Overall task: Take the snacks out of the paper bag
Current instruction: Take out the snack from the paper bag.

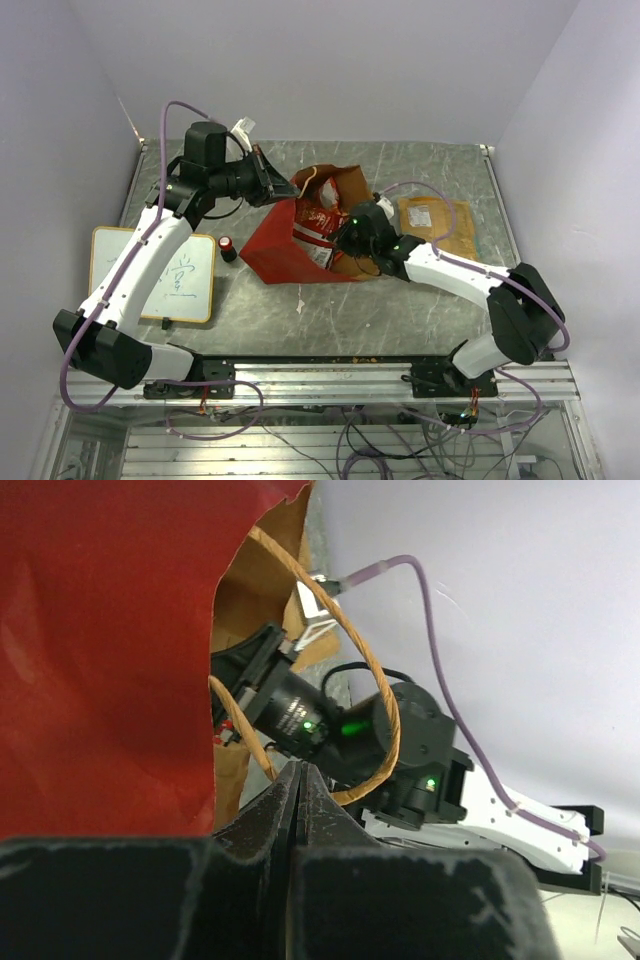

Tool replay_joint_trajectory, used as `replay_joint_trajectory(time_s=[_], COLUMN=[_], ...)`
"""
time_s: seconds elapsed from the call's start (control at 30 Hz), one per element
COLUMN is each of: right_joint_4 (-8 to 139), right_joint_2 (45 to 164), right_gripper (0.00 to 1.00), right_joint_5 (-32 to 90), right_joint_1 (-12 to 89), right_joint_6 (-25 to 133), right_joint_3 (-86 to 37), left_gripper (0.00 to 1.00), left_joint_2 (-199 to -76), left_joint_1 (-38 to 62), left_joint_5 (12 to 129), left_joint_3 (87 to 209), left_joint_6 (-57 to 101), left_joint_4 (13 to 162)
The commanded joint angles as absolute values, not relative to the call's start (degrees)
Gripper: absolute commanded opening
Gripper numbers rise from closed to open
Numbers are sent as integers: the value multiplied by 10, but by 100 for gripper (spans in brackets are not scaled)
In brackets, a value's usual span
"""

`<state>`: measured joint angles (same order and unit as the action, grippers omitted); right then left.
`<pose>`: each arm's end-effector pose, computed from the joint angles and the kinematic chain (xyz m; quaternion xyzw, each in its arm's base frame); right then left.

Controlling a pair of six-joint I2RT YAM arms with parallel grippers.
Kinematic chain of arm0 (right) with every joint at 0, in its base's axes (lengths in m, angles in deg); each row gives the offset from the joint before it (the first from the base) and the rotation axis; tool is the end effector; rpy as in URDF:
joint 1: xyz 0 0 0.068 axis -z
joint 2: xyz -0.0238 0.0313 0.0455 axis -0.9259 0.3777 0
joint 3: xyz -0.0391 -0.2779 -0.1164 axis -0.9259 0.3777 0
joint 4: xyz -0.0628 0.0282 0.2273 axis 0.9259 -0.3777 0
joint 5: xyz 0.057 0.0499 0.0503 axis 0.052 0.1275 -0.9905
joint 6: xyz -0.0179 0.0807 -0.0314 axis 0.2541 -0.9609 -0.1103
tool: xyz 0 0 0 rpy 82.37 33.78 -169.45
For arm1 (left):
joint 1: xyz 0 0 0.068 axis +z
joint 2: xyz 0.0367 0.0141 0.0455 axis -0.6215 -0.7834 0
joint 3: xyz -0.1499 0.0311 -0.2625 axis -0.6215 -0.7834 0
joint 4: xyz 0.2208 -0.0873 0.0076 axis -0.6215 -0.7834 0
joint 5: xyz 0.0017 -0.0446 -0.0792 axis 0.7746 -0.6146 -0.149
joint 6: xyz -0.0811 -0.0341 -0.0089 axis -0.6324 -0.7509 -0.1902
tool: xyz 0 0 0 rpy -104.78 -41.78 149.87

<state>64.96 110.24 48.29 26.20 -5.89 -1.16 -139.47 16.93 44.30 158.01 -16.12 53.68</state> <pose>0.2653 0.2146 0.2433 0.2366 0.8564 0.3121 0.3365 0.2541 -0.1480 0.4198 -0.0486 0.8248 -0.4995 0.2604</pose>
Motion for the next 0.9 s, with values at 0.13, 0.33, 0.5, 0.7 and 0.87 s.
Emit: replay_joint_trajectory(time_s=[0.13,0.33,0.5,0.7,0.87], right_joint_4=[579,512,451,400,372], right_joint_2=[1042,1001,968,929,903], right_gripper=[0,0,0,0,0], right_joint_5=[459,461,468,490,507], right_joint_1=[262,262,263,263,263], right_joint_6=[-33,-19,-10,6,34], right_joint_3=[-49,-85,-116,-175,-228], left_gripper=[7,7,7,7,7], left_joint_2=[-1399,-1408,-1409,-1416,-1419], left_joint_1=[165,167,166,167,167], left_joint_5=[481,495,504,528,539], left_joint_3=[1622,1634,1623,1629,1629], left_joint_6=[-144,-144,-159,-159,-158], left_joint_4=[505,508,524,513,515])
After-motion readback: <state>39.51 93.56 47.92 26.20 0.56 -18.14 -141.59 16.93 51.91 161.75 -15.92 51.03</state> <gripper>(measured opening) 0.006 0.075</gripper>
